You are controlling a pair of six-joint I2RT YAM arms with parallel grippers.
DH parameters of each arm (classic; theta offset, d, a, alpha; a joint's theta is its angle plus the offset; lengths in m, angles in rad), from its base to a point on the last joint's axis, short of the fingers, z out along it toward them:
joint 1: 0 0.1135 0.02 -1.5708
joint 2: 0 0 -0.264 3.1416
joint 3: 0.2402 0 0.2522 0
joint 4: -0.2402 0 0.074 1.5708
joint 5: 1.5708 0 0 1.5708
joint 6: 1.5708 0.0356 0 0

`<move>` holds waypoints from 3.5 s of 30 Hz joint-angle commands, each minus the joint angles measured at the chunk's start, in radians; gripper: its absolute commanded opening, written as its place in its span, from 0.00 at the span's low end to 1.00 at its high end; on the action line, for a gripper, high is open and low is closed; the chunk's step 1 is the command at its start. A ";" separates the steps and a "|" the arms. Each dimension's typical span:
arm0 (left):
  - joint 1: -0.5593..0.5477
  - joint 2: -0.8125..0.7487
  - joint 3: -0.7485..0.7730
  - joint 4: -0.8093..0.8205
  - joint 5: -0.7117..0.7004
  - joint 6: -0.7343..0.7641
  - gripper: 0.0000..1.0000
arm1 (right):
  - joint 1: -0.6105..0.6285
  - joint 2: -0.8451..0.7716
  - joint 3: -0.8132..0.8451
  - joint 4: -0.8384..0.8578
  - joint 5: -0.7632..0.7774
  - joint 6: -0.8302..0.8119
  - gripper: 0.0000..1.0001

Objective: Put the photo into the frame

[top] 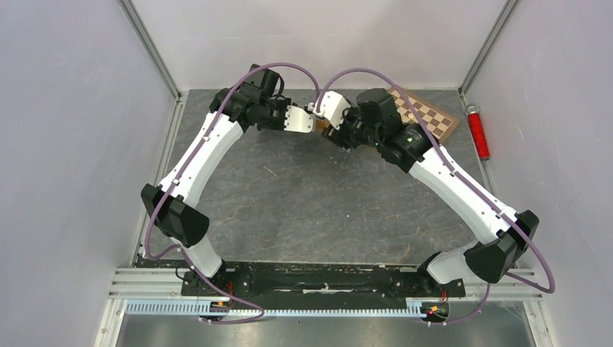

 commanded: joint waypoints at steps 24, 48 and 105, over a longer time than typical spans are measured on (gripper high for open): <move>0.008 -0.133 -0.010 0.025 0.025 -0.038 0.02 | 0.115 -0.036 -0.157 0.129 0.373 -0.274 0.48; 0.106 -0.242 -0.041 0.367 -0.070 -0.260 0.78 | -0.081 0.035 0.137 -0.065 -0.044 0.100 0.00; 0.138 -0.436 -0.385 0.371 0.065 -0.443 0.84 | -0.647 -0.011 -0.240 -0.003 -0.569 0.440 0.00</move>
